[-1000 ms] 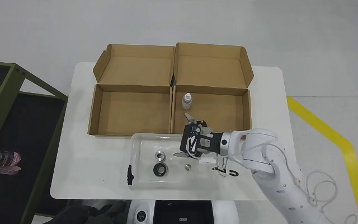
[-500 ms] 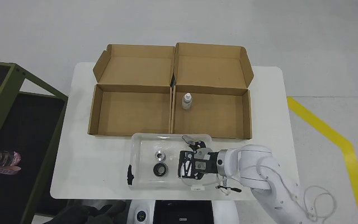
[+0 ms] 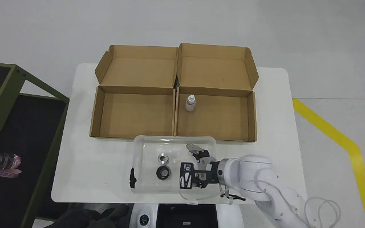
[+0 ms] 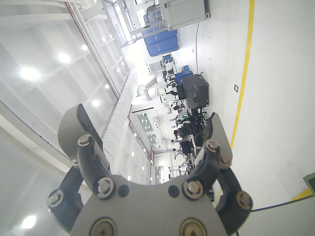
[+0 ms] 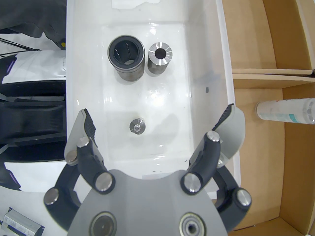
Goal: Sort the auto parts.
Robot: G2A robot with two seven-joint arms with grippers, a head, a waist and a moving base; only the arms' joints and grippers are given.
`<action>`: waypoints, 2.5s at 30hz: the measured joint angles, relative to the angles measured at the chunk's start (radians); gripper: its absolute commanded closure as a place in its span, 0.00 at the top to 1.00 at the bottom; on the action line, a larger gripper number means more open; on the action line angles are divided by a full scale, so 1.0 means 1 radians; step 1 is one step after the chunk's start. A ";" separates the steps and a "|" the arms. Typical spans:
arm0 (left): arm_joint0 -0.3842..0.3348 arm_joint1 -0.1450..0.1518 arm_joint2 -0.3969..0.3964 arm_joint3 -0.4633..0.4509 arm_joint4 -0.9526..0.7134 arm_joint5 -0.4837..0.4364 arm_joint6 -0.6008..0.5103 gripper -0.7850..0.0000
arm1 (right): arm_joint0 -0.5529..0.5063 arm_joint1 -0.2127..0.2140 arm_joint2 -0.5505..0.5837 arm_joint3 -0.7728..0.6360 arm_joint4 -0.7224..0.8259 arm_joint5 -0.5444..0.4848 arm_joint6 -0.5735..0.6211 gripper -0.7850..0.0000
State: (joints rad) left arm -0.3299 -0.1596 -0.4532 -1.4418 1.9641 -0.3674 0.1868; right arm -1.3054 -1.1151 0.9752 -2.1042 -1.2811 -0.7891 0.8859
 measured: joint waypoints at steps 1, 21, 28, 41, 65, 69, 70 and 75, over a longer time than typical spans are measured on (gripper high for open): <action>0.000 0.000 0.000 0.000 0.000 0.000 0.000 1.00 | 0.002 0.000 -0.003 0.003 -0.006 0.003 0.005 1.00; 0.000 0.000 0.000 0.000 0.000 0.000 0.000 1.00 | 0.041 0.000 -0.088 0.085 -0.068 0.030 0.063 0.73; 0.000 0.000 0.000 0.000 0.000 0.000 0.000 1.00 | 0.062 -0.003 -0.112 0.106 -0.065 0.038 0.076 0.56; 0.000 0.000 0.000 0.000 0.000 0.000 0.000 1.00 | 0.084 -0.004 -0.149 0.131 -0.027 0.040 0.112 0.00; 0.000 0.000 0.000 0.000 0.000 0.000 0.000 1.00 | 0.073 0.012 -0.054 0.018 -0.036 0.093 -0.156 0.00; 0.000 0.000 0.000 0.000 0.000 0.000 0.000 1.00 | 0.065 0.017 -0.024 -0.009 -0.048 0.096 -0.216 0.00; 0.000 0.000 0.000 0.000 0.000 0.000 0.000 1.00 | 0.064 0.018 -0.017 -0.014 -0.052 0.097 -0.232 0.00; 0.000 0.000 0.000 0.000 0.000 0.000 0.000 1.00 | 0.060 0.024 0.022 -0.034 -0.070 0.095 -0.304 0.00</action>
State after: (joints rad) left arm -0.3299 -0.1596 -0.4532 -1.4418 1.9641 -0.3674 0.1868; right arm -1.2456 -1.0912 0.9969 -2.1383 -1.3508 -0.6943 0.5818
